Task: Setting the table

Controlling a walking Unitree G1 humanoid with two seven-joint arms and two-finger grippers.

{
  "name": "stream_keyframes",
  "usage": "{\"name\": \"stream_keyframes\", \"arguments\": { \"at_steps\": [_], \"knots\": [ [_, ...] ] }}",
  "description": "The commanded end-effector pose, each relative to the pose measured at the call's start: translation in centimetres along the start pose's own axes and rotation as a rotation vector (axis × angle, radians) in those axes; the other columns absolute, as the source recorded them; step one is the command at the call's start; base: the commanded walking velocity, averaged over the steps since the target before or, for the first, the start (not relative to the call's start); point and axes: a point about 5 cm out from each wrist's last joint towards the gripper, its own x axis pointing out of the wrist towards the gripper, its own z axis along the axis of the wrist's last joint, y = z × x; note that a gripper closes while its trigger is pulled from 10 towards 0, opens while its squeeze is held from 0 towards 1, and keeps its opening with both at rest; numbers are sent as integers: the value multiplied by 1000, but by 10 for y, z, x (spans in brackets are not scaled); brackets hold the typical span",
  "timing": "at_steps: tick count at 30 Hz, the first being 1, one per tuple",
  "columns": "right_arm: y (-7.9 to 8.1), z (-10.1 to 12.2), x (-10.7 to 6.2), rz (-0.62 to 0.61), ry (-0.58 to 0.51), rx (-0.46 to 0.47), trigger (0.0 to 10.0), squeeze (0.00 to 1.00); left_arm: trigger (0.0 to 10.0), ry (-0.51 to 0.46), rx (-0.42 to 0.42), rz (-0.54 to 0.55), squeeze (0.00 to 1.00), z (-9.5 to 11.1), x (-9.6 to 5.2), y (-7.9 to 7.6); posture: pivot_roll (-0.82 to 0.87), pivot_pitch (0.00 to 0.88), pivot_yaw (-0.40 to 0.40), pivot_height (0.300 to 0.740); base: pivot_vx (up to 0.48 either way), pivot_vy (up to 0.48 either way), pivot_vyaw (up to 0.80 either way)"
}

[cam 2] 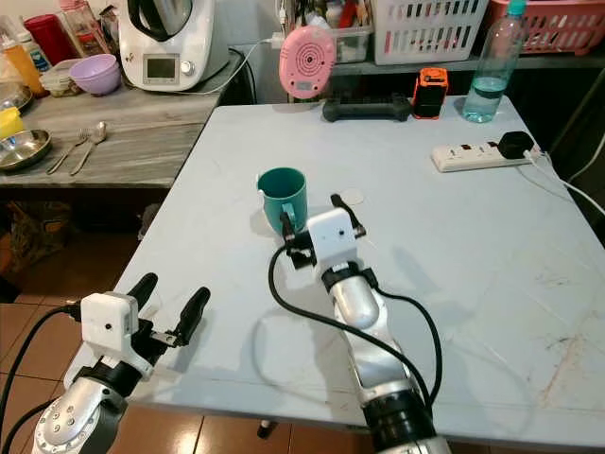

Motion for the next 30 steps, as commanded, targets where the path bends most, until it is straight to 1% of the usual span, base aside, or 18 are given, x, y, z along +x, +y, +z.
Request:
{"name": "stream_keyframes", "arguments": {
  "at_steps": [1,2,3,5,8,9,14,18,23,25,29,30],
  "knots": [
    [-1,14,8,-14,-41,1,10000,447,10000,23,18,12,0,-3,1,2,-187,67,104,740,0,0,0],
    [-2,16,10,-18,-46,0,10000,447,10000,25,21,14,0,-3,1,2,-187,67,104,740,0,0,0],
    [-4,20,12,-22,-57,-9,10000,0,10000,26,21,17,0,-4,2,2,-185,67,101,740,0,0,0],
    [-5,21,13,-22,-63,-24,10000,0,10000,26,21,19,0,-4,3,2,-185,67,100,740,0,0,0],
    [-3,20,12,-9,-62,-11,10000,0,10000,27,21,21,0,-5,3,3,-185,67,100,740,0,0,0],
    [-1,19,11,-9,-64,-6,0,0,10000,26,21,23,0,-5,3,3,-184,66,97,740,0,0,0],
    [4,17,6,-2,-56,0,0,0,10000,26,23,27,0,-6,4,4,-189,64,98,740,0,0,0],
    [5,13,5,-5,-41,4,0,0,10000,25,24,27,0,-7,4,4,-192,63,100,740,0,0,0],
    [3,7,2,-9,-17,5,0,0,10000,23,28,31,0,-8,5,5,-193,62,102,740,0,0,0],
    [1,-1,-1,-17,19,29,0,0,10000,17,34,46,0,-7,6,6,-193,62,102,740,0,0,0],
    [1,-5,-4,-22,40,43,0,0,10000,13,37,56,0,-7,6,6,-193,62,102,740,0,0,0],
    [1,-6,-6,-18,43,41,8471,0,10000,11,40,63,0,-7,7,6,-192,62,100,740,0,0,0]
  ]
}}
